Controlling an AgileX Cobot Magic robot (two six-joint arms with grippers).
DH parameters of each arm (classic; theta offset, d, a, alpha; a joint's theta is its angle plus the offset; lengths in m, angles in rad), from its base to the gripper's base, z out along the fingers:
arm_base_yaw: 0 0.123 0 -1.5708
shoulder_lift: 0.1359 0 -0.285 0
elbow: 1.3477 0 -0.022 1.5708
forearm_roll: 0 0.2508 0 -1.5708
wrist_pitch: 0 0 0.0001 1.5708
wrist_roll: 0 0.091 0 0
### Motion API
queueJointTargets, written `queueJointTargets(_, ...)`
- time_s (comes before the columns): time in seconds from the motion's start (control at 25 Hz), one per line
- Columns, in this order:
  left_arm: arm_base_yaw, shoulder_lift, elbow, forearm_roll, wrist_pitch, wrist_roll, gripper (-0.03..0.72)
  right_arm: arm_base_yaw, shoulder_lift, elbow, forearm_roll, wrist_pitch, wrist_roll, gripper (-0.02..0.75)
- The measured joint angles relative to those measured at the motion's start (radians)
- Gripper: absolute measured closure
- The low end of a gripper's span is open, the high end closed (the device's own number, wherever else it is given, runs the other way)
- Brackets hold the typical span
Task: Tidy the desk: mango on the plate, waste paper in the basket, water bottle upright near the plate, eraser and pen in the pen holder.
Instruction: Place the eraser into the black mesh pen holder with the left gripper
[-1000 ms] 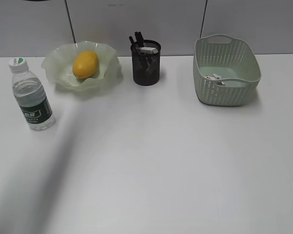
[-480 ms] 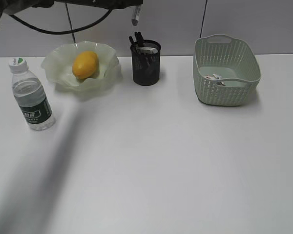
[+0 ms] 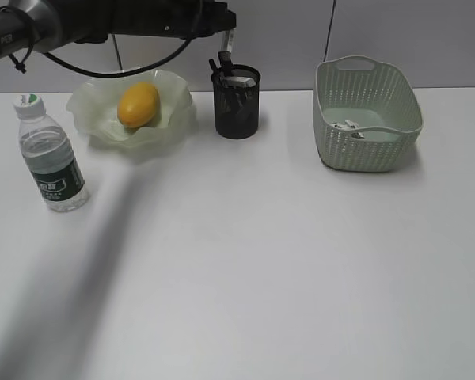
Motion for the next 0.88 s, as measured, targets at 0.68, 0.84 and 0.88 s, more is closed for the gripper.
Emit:
queueJointTargets(0.68,-0.003,0.024,0.0,-0.004,0.003,-0.064,0.546,0.0,0.0,0.0,-0.002,0.0,0.001,0.316)
queueJointTargets(0.84,0.01,0.024,0.0,-0.002,0.03,-0.082,0.372,0.0,0.0,0.0,-0.002,0.0,0.002,0.316)
queueJointTargets(0.88,0.016,0.024,0.0,-0.004,0.039,-0.083,0.31,0.0,0.0,0.0,-0.002,0.0,0.002,0.316)
